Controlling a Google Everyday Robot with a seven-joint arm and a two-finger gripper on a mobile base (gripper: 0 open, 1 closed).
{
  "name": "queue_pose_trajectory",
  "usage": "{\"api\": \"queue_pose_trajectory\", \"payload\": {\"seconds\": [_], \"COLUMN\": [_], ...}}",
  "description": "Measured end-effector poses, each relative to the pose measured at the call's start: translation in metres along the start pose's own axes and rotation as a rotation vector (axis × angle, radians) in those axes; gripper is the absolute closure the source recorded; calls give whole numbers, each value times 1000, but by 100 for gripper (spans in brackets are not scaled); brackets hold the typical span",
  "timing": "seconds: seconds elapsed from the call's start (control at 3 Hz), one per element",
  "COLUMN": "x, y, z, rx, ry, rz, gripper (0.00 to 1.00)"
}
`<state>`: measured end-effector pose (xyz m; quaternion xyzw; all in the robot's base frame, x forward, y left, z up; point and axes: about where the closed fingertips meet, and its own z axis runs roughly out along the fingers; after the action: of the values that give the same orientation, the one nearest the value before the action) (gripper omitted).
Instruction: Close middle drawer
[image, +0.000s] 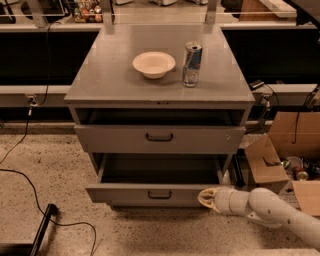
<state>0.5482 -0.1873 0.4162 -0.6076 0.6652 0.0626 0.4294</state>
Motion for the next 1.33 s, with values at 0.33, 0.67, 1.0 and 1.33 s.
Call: {"api": "queue_pose_trajectory", "payload": {"seconds": [0.33,0.67,1.0,1.33], "x": [-4,-7,-7,-12], "y": [-39,-71,-89,-84], "z": [11,25,36,41], "rx": [35,47,44,39], "ry": [22,32,26,11], "rz": [-36,-59,-66,-85], "gripper": [100,100,100,100]}}
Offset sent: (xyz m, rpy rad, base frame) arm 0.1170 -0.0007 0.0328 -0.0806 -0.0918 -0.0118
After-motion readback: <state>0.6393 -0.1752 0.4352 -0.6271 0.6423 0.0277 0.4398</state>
